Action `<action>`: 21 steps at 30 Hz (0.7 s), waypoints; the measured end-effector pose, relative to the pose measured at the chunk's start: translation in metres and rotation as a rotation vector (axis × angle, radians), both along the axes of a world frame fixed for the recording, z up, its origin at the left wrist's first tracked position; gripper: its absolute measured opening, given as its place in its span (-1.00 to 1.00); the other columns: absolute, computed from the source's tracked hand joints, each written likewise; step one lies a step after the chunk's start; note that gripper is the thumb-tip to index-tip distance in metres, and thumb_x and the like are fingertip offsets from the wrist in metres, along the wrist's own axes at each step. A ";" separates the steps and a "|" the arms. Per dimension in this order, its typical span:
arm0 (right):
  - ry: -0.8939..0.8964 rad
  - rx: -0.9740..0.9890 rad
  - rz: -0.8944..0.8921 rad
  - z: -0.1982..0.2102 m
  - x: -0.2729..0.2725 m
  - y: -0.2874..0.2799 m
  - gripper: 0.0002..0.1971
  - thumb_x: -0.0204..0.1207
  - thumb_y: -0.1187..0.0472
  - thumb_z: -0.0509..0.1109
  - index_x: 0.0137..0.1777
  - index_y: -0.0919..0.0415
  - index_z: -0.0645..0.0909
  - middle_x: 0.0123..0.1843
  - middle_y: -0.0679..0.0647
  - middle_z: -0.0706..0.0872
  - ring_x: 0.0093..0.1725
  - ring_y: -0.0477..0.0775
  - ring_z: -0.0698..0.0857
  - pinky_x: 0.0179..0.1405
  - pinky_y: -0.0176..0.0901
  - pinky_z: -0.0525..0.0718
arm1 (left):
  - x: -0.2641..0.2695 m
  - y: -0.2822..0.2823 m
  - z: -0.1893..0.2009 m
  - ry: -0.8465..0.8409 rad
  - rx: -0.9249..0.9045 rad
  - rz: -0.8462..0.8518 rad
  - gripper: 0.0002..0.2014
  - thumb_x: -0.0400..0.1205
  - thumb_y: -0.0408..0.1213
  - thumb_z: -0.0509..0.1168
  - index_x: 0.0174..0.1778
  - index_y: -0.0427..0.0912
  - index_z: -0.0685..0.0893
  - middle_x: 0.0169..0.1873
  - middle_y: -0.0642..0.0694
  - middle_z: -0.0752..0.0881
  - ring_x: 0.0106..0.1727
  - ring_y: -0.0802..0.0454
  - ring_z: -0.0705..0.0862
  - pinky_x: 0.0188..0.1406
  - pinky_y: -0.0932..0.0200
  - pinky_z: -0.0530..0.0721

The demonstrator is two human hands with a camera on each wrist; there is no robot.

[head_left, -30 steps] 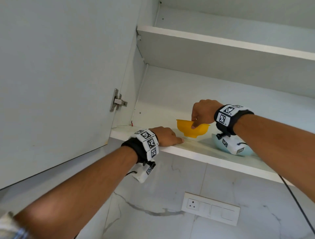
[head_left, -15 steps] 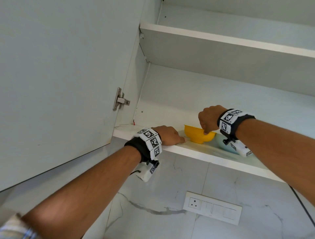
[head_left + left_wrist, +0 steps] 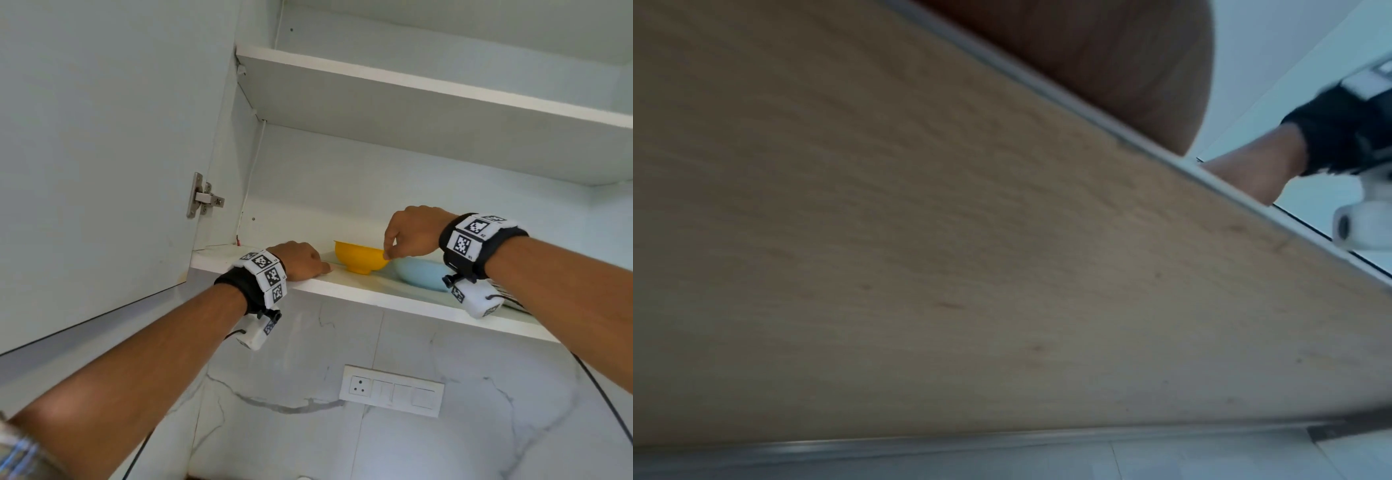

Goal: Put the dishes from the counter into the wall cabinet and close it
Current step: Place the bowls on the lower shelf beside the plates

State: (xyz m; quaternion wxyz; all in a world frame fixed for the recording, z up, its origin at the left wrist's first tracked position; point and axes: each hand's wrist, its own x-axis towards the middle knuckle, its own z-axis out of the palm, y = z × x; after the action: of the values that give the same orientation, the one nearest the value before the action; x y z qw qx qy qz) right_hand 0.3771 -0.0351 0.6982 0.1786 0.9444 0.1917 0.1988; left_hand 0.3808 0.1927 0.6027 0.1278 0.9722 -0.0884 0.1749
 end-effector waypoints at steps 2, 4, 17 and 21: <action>0.029 0.025 0.032 -0.007 -0.017 -0.012 -0.79 0.45 -0.22 0.45 -0.05 -0.18 0.78 -0.10 -0.12 0.78 -0.08 -0.05 0.70 -0.10 -0.15 0.61 | 0.000 -0.003 0.000 -0.052 -0.004 -0.010 -0.59 0.68 0.19 0.14 0.05 -0.02 0.75 0.01 -0.06 0.71 0.04 -0.08 0.63 -0.03 0.10 0.47; 0.017 0.013 0.052 -0.014 -0.031 -0.024 -0.80 0.46 -0.22 0.44 -0.06 -0.18 0.77 -0.11 -0.12 0.74 -0.09 0.00 0.69 -0.04 -0.11 0.64 | -0.002 -0.003 -0.004 -0.167 -0.007 -0.025 -0.64 0.67 0.16 0.18 -0.02 0.02 0.77 -0.09 -0.05 0.75 -0.05 -0.08 0.66 -0.11 0.11 0.51; -0.220 0.108 0.298 -0.127 -0.087 -0.094 -0.78 0.54 -0.11 0.38 0.07 -0.10 0.76 0.23 -0.06 0.72 0.14 0.12 0.65 -0.11 0.07 0.69 | -0.060 -0.063 -0.101 -0.986 -0.023 -0.364 -0.79 0.60 -0.05 0.29 -0.05 -0.02 0.79 0.01 0.08 0.78 0.06 -0.03 0.61 -0.05 0.03 0.45; -0.299 0.237 0.344 -0.189 -0.079 -0.122 -0.74 0.49 -0.05 0.45 0.12 -0.02 0.76 0.62 0.06 0.42 0.32 0.23 0.54 -0.12 0.16 0.73 | -0.059 -0.077 -0.184 -0.591 -0.046 -0.421 -0.75 0.62 0.03 0.24 0.00 0.03 0.76 0.01 0.10 0.78 0.02 -0.03 0.66 0.00 -0.08 0.60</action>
State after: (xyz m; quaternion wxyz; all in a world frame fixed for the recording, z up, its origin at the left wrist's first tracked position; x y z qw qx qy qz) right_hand 0.2983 -0.1567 0.5092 0.0564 0.8722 0.2965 0.3849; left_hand 0.3220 0.1153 0.4182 0.1517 0.8372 -0.3158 0.4200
